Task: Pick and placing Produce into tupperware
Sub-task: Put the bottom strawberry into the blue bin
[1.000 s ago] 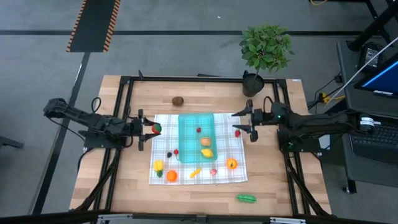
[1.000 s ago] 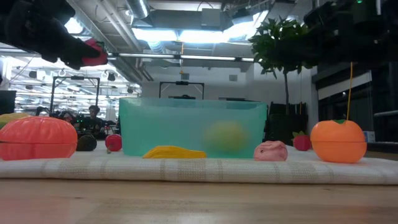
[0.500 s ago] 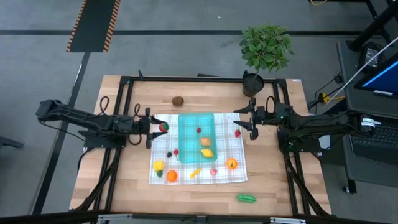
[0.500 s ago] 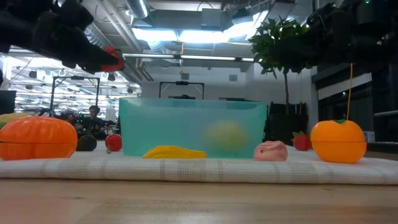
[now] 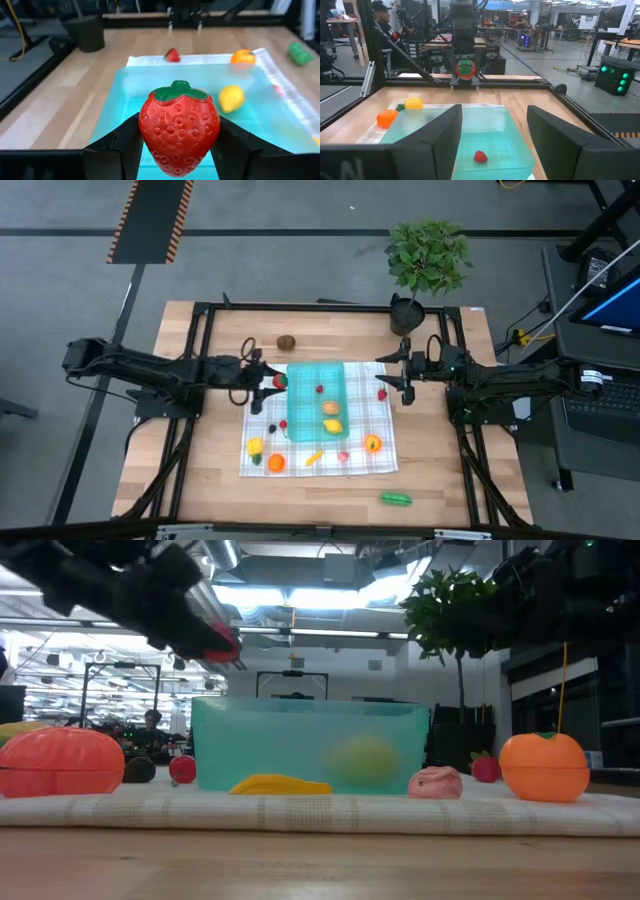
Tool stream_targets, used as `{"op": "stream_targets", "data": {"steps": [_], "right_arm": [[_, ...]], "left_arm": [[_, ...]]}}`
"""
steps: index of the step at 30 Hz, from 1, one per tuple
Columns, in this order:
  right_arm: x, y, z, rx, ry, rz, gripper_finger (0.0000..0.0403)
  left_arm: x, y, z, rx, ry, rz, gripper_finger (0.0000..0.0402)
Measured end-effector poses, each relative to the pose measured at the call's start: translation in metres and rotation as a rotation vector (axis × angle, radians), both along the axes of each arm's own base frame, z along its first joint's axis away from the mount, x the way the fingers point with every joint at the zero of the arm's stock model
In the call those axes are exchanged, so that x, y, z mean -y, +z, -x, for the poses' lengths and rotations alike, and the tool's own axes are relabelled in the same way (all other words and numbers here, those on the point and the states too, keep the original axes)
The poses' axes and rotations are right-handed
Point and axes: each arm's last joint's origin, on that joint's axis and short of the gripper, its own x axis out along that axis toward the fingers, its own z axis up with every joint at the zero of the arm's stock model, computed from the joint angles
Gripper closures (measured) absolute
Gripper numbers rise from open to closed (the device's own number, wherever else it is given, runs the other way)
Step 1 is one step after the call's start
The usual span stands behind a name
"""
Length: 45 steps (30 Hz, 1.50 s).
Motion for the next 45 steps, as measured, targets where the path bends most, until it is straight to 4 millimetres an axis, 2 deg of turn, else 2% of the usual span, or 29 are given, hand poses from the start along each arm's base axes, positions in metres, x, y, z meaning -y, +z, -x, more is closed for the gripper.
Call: {"op": "stream_targets", "data": {"steps": [6,13,18,22,28,38,45], "right_arm": [[0.001,-0.002,0.0,-0.02,-0.033,-0.003,0.0176],[0.001,-0.005,0.0,-0.048,-0.046,-0.013,0.0176],[0.001,-0.011,0.0,-0.109,-0.047,-0.053,0.0176],[0.001,-0.014,0.001,-0.137,-0.048,-0.087,0.0176],[0.001,-0.015,0.001,-0.146,-0.046,-0.088,0.0176],[0.001,-0.014,0.001,-0.145,-0.046,-0.084,0.0176],[0.001,-0.016,0.0,-0.154,-0.046,-0.086,0.0176]], "left_arm": [[-0.011,0.008,-0.026,-0.056,0.043,0.004,0.0218],[-0.025,0.017,-0.059,-0.093,-0.014,0.041,0.0211],[-0.034,0.016,-0.079,-0.193,-0.01,0.041,0.0217],[-0.04,0.012,-0.094,-0.236,0.044,0.132,0.0214],[-0.036,0.004,-0.112,-0.33,0.013,0.115,0.0215],[-0.022,0.011,-0.126,-0.546,-0.037,0.112,0.0214],[-0.018,0.01,-0.128,-0.588,-0.05,0.109,0.0216]]}}
